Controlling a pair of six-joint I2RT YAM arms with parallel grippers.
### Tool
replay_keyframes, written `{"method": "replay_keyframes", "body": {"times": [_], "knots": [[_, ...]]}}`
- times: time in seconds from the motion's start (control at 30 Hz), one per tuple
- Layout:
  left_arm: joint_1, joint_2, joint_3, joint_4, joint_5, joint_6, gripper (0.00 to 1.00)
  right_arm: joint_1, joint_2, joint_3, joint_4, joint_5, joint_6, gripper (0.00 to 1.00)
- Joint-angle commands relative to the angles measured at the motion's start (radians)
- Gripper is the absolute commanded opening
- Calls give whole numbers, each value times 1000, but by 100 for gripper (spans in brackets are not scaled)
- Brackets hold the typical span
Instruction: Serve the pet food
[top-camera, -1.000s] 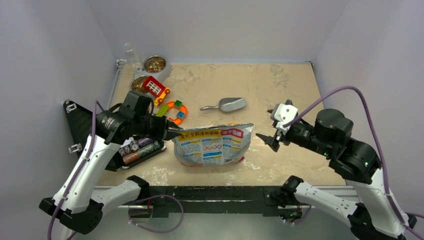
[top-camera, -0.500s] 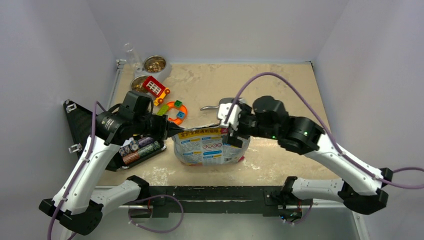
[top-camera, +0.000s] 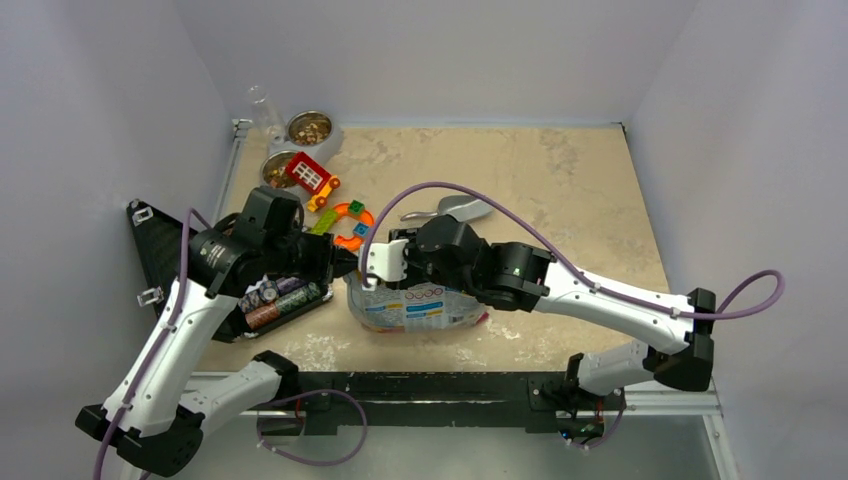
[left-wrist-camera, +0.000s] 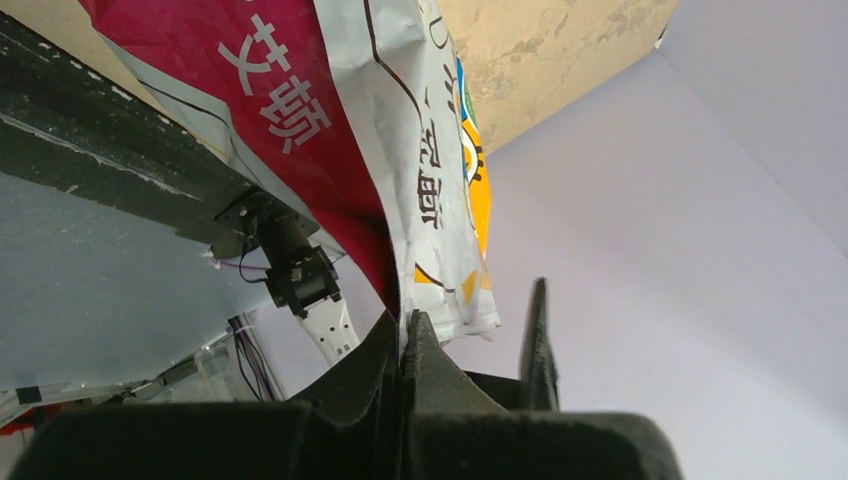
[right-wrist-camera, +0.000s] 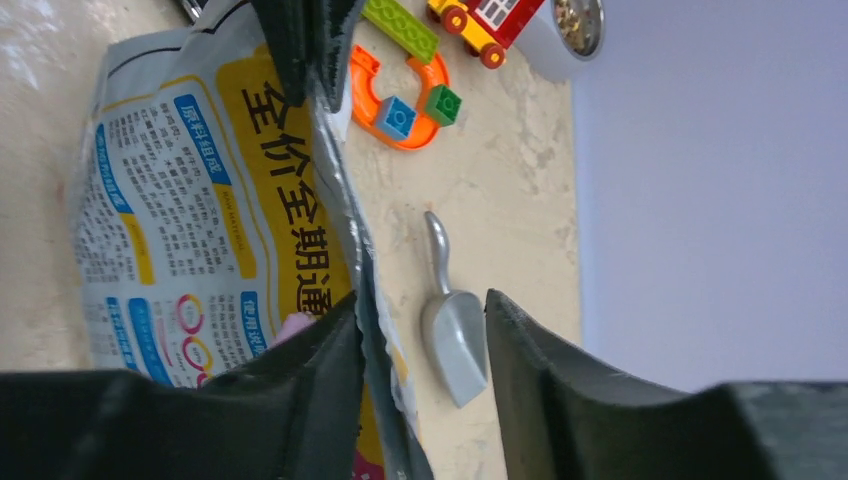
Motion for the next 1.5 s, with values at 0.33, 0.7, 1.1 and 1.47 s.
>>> {"method": "replay_keyframes", "body": {"times": [0.33,0.7,1.1,1.47], "knots": [[4,-56,-13,34,46,-5,0,-13,-26,95,-188,-70,99,0],[4,-61,-7,19,52,8,0,-55,-71,-35,-132,96,42,0],[4,-64,-5,-13,45,13,0,-124,-191,-50,-147,-90,120,41],[1,-51,-23,45,60,16,24,-94,-169,14,-175,-151,88,0]]}}
